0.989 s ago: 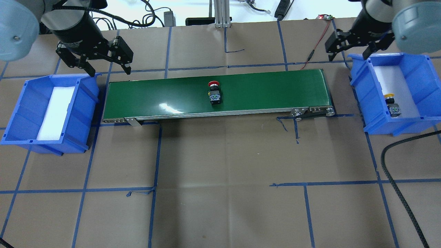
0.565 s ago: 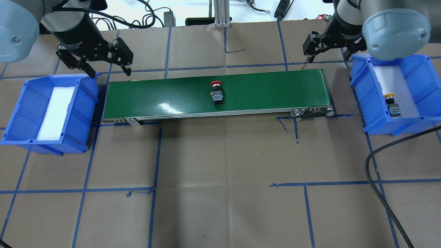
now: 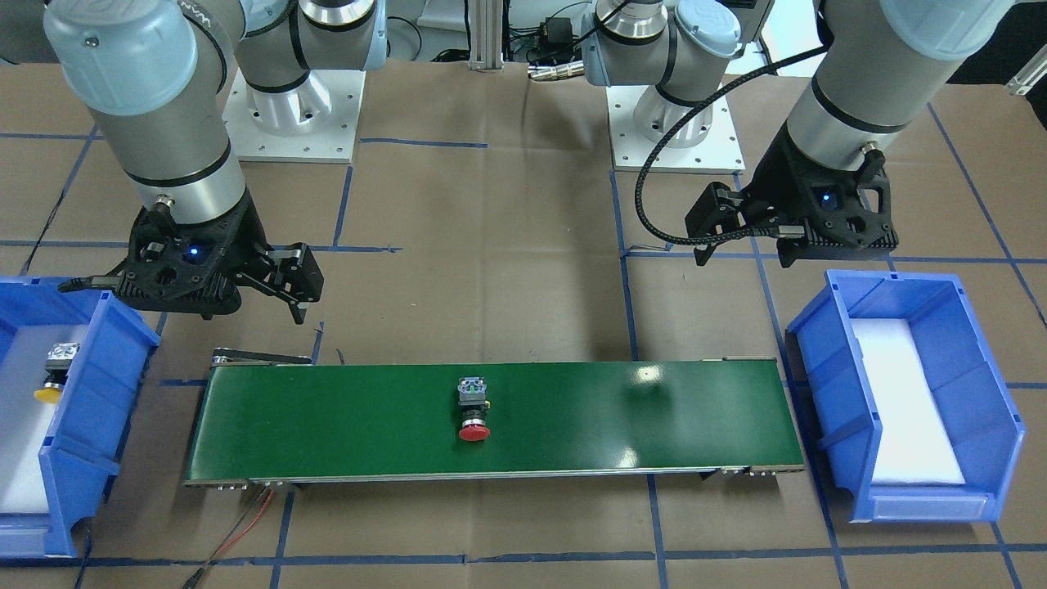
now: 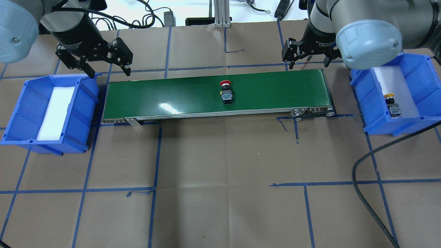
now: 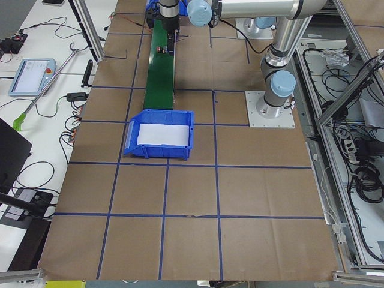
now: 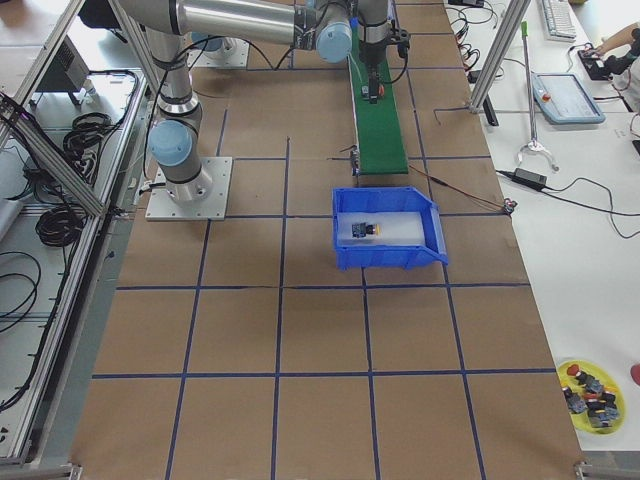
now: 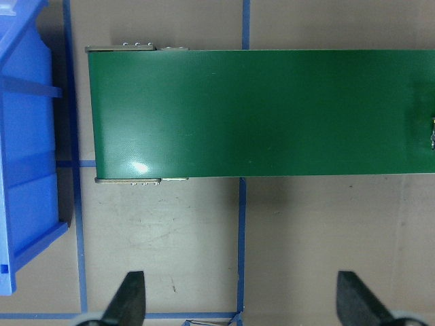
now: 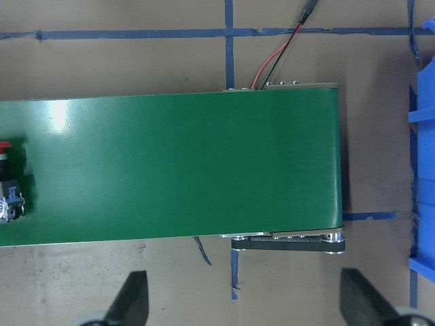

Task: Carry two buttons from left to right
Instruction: 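Move the right gripper back over the conveyor end, then lower the right gripper toward the red button arriving on the belt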

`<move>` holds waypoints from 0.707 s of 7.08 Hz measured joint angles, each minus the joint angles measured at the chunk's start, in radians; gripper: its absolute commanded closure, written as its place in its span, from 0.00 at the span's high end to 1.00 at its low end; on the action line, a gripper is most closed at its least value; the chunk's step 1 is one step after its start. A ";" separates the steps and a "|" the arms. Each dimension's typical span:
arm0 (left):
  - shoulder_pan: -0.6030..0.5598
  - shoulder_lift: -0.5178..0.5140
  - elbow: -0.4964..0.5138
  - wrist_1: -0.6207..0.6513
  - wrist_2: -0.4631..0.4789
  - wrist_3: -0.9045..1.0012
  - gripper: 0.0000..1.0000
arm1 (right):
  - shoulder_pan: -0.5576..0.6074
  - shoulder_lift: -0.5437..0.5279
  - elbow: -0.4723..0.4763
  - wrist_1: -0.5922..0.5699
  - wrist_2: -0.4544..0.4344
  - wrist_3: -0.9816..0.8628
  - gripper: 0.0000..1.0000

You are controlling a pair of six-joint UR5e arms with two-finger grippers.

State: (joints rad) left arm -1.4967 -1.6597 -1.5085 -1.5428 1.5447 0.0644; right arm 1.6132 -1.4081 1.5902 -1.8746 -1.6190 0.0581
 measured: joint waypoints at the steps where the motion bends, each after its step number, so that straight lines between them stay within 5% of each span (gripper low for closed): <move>1: 0.000 0.000 0.000 0.000 0.000 0.000 1.00 | 0.000 0.001 0.001 0.000 0.000 0.000 1.00; 5: 0.000 0.001 -0.002 0.000 0.000 0.000 1.00 | -0.001 0.006 0.001 -0.008 0.003 -0.005 0.99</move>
State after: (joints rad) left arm -1.4965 -1.6586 -1.5100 -1.5423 1.5447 0.0644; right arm 1.6123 -1.4024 1.5915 -1.8826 -1.6164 0.0536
